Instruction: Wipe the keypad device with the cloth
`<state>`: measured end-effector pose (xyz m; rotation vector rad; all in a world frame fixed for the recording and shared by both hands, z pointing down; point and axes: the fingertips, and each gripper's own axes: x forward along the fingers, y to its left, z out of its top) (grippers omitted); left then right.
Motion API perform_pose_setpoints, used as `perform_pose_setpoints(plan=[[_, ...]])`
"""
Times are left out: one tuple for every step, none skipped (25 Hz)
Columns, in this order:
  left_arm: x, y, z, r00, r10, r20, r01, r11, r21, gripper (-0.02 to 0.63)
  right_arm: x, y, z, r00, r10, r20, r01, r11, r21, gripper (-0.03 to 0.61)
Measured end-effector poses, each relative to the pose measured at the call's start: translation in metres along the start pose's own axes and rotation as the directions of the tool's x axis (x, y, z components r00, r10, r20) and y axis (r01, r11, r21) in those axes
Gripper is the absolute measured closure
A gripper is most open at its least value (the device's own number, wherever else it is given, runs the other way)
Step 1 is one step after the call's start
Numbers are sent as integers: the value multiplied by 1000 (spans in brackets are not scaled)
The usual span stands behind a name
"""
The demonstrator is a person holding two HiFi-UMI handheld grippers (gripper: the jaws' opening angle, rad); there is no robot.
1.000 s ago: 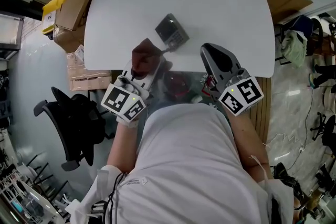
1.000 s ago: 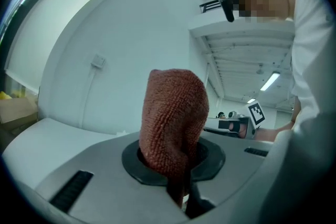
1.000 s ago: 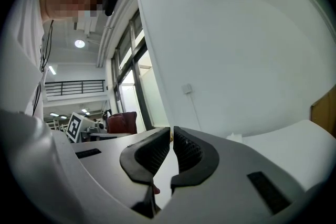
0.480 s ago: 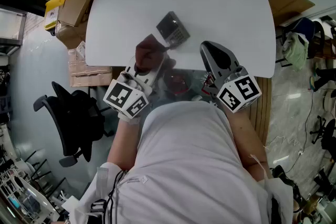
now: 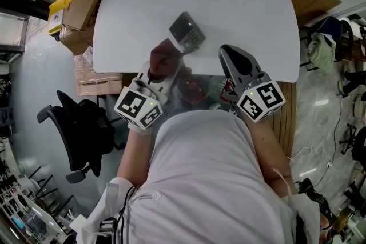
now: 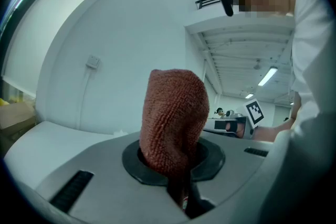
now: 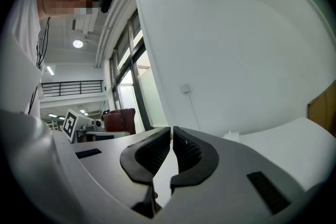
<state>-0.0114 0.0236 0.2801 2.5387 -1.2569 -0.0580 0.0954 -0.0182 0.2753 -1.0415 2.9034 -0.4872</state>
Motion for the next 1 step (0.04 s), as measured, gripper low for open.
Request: perform_pose_setpoints(plan=[[1, -2, -1, 1000, -7, -9, 7, 1000, 6, 566, -1, 0, 1, 1000, -1, 1, 1, 1000, -1, 546]])
